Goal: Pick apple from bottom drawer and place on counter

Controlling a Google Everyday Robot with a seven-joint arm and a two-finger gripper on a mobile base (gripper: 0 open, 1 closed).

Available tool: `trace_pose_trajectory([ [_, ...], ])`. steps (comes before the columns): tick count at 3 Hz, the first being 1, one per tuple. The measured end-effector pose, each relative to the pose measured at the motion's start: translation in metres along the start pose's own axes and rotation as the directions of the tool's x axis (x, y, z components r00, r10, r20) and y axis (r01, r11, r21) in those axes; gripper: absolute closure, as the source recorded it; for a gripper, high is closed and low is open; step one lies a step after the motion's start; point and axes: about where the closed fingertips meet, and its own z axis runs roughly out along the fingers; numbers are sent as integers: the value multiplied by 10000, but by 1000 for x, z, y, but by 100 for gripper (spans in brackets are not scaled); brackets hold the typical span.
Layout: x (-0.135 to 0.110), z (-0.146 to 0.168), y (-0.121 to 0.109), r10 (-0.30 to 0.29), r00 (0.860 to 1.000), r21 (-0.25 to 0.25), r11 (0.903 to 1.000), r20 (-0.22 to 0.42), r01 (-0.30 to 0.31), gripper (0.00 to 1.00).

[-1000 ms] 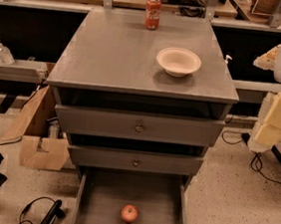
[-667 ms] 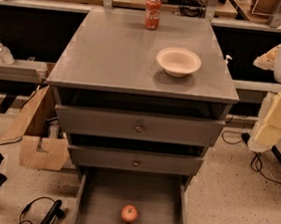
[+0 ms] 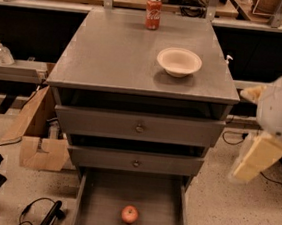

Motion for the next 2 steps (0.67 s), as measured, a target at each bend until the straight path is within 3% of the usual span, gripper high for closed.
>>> trace_pose_trajectory([
  [1,37,100,44,313,9995,-427,9986,55,-311,0],
  [2,58,178,54,619,9980,-481,9970,141,-612,0],
])
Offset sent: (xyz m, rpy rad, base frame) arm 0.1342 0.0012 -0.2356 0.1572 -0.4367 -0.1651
